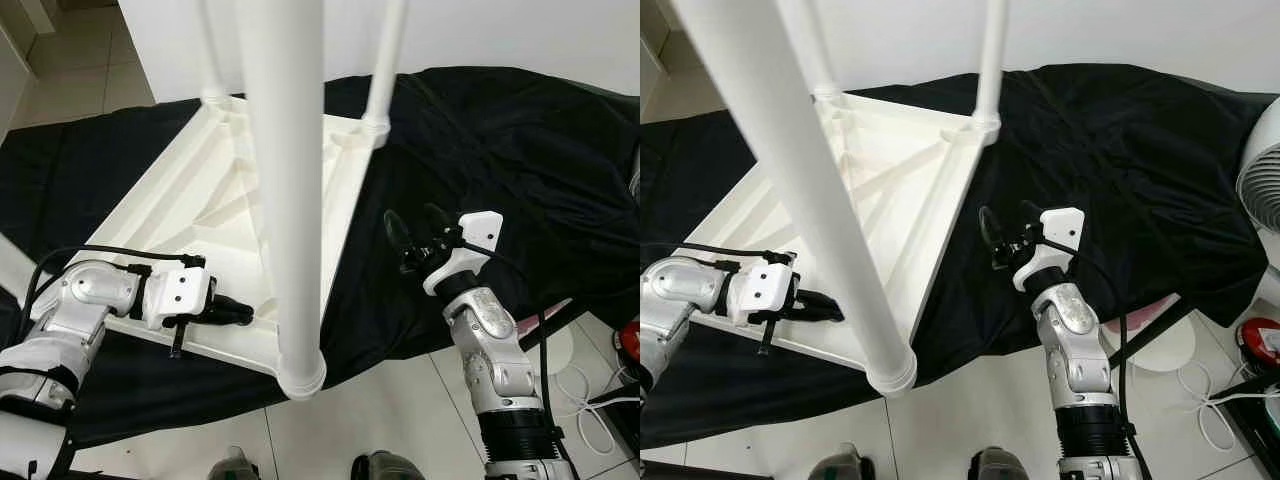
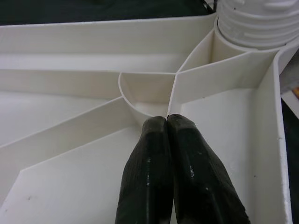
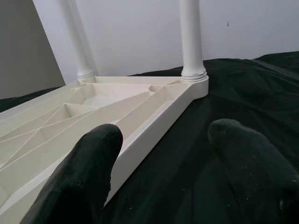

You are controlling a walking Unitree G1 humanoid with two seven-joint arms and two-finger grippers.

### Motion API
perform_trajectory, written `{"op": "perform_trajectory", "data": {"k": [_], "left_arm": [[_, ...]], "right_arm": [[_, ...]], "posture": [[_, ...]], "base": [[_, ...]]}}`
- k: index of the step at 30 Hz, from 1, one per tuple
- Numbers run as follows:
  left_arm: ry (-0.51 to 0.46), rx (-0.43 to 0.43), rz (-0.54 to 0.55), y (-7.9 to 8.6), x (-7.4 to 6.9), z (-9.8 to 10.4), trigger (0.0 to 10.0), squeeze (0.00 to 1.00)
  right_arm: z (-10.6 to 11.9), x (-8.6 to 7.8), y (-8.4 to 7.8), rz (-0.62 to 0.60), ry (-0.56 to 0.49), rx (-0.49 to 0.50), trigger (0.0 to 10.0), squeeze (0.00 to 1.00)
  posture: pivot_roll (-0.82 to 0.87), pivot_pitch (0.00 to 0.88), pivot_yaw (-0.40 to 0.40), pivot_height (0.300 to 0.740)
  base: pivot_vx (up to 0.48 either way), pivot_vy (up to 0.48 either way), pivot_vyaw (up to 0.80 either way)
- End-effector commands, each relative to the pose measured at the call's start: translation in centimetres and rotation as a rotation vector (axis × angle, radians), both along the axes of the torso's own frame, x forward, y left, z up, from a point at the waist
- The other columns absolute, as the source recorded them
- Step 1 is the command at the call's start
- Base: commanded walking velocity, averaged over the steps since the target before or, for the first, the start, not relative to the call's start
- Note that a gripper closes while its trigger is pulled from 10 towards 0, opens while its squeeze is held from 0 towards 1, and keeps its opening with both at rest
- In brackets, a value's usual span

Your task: Building children table

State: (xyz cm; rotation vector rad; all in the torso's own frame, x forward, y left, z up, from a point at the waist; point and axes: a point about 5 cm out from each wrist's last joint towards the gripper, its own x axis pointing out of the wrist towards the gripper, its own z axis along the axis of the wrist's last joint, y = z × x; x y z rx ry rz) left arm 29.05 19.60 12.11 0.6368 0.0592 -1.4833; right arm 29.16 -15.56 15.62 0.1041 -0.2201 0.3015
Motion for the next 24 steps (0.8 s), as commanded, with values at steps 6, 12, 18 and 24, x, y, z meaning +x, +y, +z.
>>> {"op": "perform_trajectory", "data": {"k": [6, 12, 18, 24], "left_arm": [[0.088, -0.031, 0.145, 0.1, 0.2, -1.7, 10.0, 0.0], [0.122, 0.035, 0.171, 0.5, 0.1, -2.5, 10.0, 1.0], [0.086, 0.124, 0.171, 1.5, 0.1, -2.6, 10.0, 0.0], [0.091, 0.153, 0.22, 2.4, 0.4, -2.3, 10.0, 0.0]], "right_arm": [[0.1, 0.3, -0.1, 0.0, -0.003, 0.001, 10.0, 0.0], [0.3, 0.4, -0.3, -0.003, -0.007, -0.001, 10.0, 0.0], [0.2, 0.3, -0.3, -0.006, -0.005, 0.001, 10.0, 0.0], [0.2, 0.3, -0.3, -0.007, -0.006, 0.001, 10.0, 0.0]], "posture": [[0.08, 0.058, 0.027, 0.74], [0.08, 0.057, 0.027, 0.74], [0.07, 0.056, 0.03, 0.74], [0.07, 0.053, 0.034, 0.74]], "base": [[0.0, 0.0, 0.0], [0.0, 0.0, 0.0], [0.0, 0.0, 0.0], [0.0, 0.0, 0.0]]}}
